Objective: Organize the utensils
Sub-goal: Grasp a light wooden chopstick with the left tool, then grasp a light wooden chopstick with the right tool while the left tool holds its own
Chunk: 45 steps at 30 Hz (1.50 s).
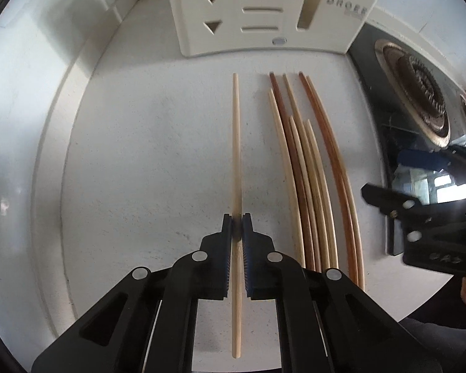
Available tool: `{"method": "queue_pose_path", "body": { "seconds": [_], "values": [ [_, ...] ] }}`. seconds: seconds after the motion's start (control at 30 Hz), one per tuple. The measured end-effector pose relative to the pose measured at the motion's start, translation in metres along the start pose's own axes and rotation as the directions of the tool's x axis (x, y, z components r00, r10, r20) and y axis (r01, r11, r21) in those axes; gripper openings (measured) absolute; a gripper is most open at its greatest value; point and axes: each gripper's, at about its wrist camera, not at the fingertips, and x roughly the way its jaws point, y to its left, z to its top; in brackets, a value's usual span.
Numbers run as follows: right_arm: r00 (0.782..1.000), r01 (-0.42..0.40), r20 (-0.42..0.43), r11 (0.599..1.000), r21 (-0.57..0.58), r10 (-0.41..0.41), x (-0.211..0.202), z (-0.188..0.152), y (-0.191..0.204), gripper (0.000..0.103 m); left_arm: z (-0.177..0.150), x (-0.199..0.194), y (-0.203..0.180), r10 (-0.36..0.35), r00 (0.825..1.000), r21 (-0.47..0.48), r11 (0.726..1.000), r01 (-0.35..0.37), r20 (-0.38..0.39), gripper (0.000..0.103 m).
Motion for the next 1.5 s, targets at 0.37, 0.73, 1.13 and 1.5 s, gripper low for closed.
{"method": "queue_pose_path", "body": {
  "seconds": [0.37, 0.73, 1.13, 1.5],
  "values": [
    [0.993, 0.105, -0.041, 0.992, -0.067, -0.108, 0.018, 0.007, 0.034, 0.074, 0.001, -0.022, 0.009, -0.026, 0.997, -0.022, 0.999, 0.027, 0.066, 0.006],
    [0.987, 0.132, -0.087, 0.989, -0.066, -0.138, 0.033, 0.01, 0.058, 0.081, -0.005, -0.031, 0.017, -0.044, 0.995, -0.042, 0.998, 0.048, 0.091, 0.006],
    [0.969, 0.198, -0.131, 0.976, -0.096, -0.209, 0.05, 0.019, 0.074, 0.082, -0.007, -0.031, 0.018, -0.06, 0.994, -0.024, 0.998, 0.063, 0.089, 0.006],
    [0.96, 0.18, -0.204, 0.98, -0.079, -0.193, 0.051, 0.051, 0.078, 0.081, -0.004, -0.027, 0.02, -0.074, 0.995, -0.031, 0.997, 0.076, 0.065, 0.006]
  ]
}}
